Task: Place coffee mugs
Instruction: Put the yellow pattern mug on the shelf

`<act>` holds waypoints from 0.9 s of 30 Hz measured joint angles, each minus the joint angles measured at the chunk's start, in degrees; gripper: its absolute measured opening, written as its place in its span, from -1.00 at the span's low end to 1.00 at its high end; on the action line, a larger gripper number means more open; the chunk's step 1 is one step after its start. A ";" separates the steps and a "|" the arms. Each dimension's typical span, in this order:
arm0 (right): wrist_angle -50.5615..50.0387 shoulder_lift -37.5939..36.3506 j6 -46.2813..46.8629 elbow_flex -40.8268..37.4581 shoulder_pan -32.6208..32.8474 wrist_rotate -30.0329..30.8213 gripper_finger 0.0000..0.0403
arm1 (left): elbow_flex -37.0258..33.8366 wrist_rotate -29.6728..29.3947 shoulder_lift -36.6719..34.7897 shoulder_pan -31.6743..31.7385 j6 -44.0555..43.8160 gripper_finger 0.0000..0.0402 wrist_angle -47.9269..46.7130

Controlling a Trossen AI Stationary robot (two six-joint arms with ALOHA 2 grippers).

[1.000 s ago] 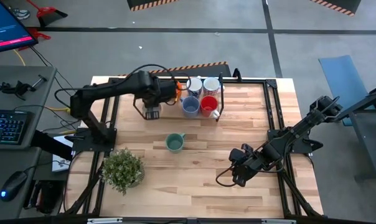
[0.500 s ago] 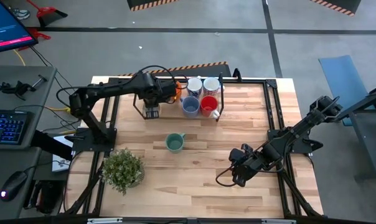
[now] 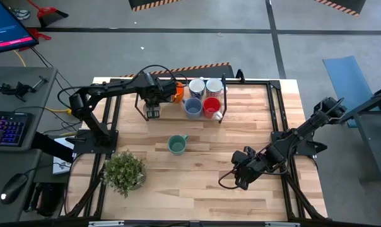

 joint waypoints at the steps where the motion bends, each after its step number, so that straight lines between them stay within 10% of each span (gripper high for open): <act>1: 0.13 0.00 0.02 0.00 0.00 0.00 -0.56 | 0.01 -0.09 0.00 0.21 0.47 -0.96 0.40; 27: 2.82 0.00 1.92 0.00 0.00 0.00 -0.56 | 1.22 -1.19 -0.39 3.22 2.51 -0.50 -0.34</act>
